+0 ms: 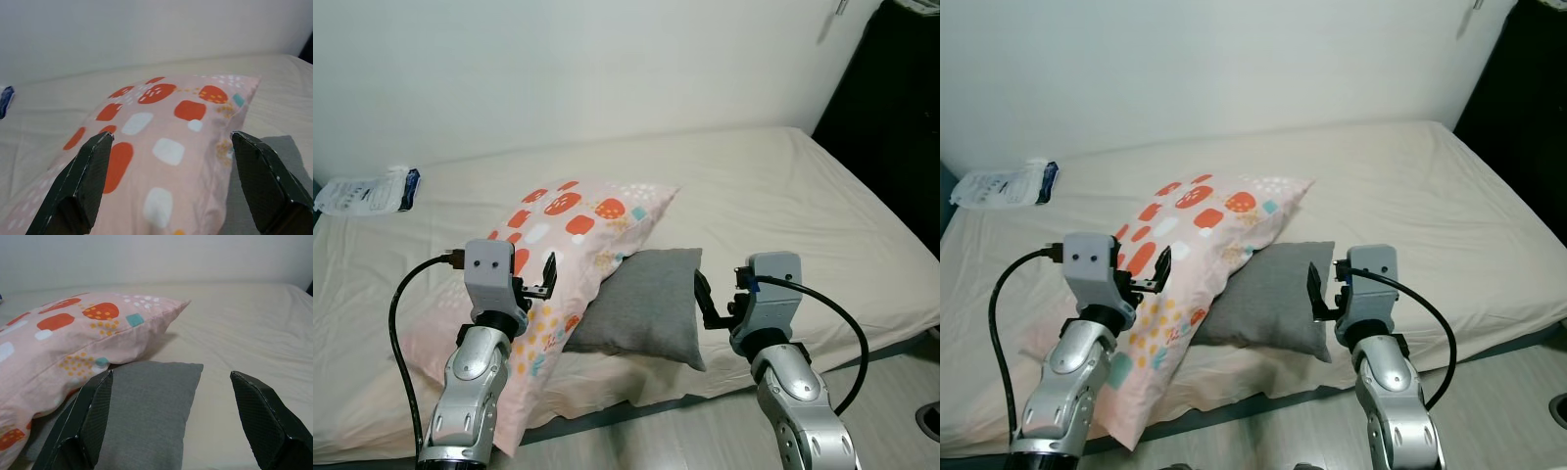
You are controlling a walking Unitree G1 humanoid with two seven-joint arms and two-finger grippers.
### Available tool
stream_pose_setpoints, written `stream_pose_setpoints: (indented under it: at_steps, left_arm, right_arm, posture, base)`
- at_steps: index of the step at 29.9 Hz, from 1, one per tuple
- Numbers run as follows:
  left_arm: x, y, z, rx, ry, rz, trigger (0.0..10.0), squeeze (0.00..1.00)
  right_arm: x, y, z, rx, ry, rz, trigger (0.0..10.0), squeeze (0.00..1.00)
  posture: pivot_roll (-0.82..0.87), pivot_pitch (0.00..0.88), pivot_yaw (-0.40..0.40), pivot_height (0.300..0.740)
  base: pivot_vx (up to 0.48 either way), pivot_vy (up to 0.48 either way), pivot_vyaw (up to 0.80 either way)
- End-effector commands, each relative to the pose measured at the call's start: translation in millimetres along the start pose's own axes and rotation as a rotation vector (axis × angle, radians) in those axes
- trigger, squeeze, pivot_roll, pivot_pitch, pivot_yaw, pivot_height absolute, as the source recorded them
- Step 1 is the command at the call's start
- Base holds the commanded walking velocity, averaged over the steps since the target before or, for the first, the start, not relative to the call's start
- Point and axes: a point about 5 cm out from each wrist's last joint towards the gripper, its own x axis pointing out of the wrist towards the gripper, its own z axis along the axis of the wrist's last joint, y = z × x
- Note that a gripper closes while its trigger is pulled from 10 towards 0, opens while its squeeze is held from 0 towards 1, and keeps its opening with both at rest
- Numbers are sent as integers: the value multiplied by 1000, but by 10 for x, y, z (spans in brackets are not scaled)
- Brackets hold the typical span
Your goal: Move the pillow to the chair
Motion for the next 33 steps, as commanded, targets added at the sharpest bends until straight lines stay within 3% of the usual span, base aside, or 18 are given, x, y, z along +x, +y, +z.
stream_pose_setpoints:
  at_steps: [1,16,28,33]
  left_arm:
    - [-27,36,-65,-9,33,10,10000,0]
    - [-32,23,-67,-13,36,0,10000,0]
    - [-13,7,-41,-1,30,-16,10000,0]
    - [-17,1,-47,2,32,-22,10000,0]
  right_arm:
    - [2,5,-14,7,9,-3,10000,0]
    - [43,11,83,5,-15,-3,10000,0]
    - [221,57,413,-8,-77,20,10000,0]
    - [242,32,335,-7,-53,16,10000,0]
  posture:
    - [-17,106,6,710]
    - [-19,107,4,695]
    - [-21,108,2,690]
    - [-17,107,-1,686]
  base:
    - [0,0,0]
    - [0,0,0]
    - [0,0,0]
    - [0,0,0]
